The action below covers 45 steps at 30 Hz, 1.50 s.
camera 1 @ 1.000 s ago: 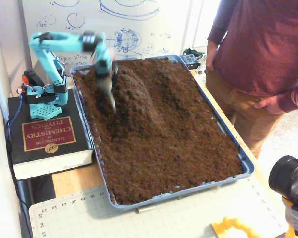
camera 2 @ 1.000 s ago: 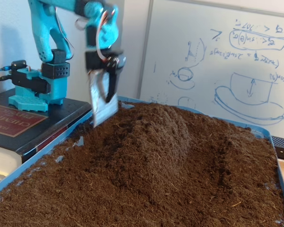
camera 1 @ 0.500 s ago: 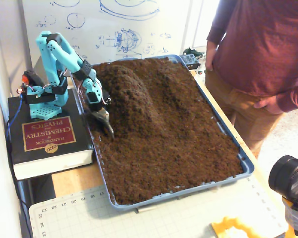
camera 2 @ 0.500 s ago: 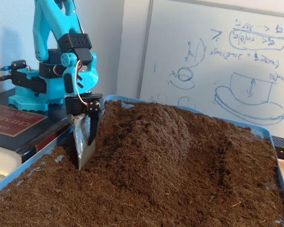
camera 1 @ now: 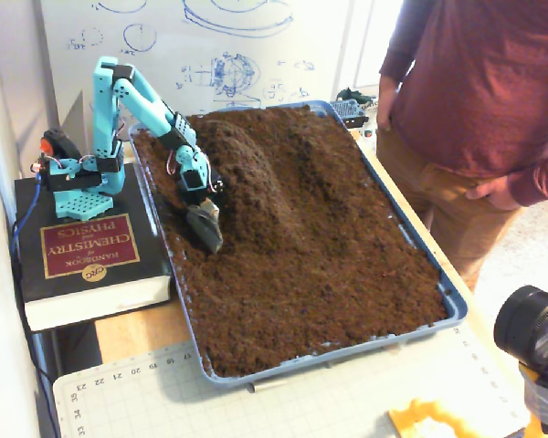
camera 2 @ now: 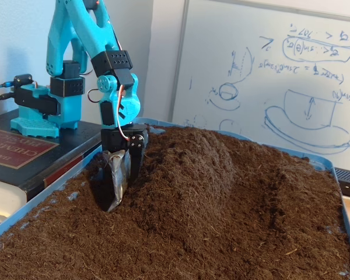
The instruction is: Build a berm.
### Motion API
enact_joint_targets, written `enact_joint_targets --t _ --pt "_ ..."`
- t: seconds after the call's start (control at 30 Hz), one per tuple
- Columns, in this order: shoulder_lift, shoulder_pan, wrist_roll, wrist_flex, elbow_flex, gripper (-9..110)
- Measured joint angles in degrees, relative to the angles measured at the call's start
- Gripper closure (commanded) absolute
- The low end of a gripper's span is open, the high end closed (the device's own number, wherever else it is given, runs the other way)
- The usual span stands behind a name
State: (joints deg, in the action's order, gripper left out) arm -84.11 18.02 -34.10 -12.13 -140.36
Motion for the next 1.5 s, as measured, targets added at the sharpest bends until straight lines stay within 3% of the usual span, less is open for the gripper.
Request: enact_joint_targets --t 0.6,1.2,1.5 --pt "-9.2 -9.0 8.3 -4.9 -0.6 101" --pt "-27.9 -19.5 9.3 -4.7 -22.0 101" --pt "-28.7 -21.5 18.4 -4.7 -22.1 101"
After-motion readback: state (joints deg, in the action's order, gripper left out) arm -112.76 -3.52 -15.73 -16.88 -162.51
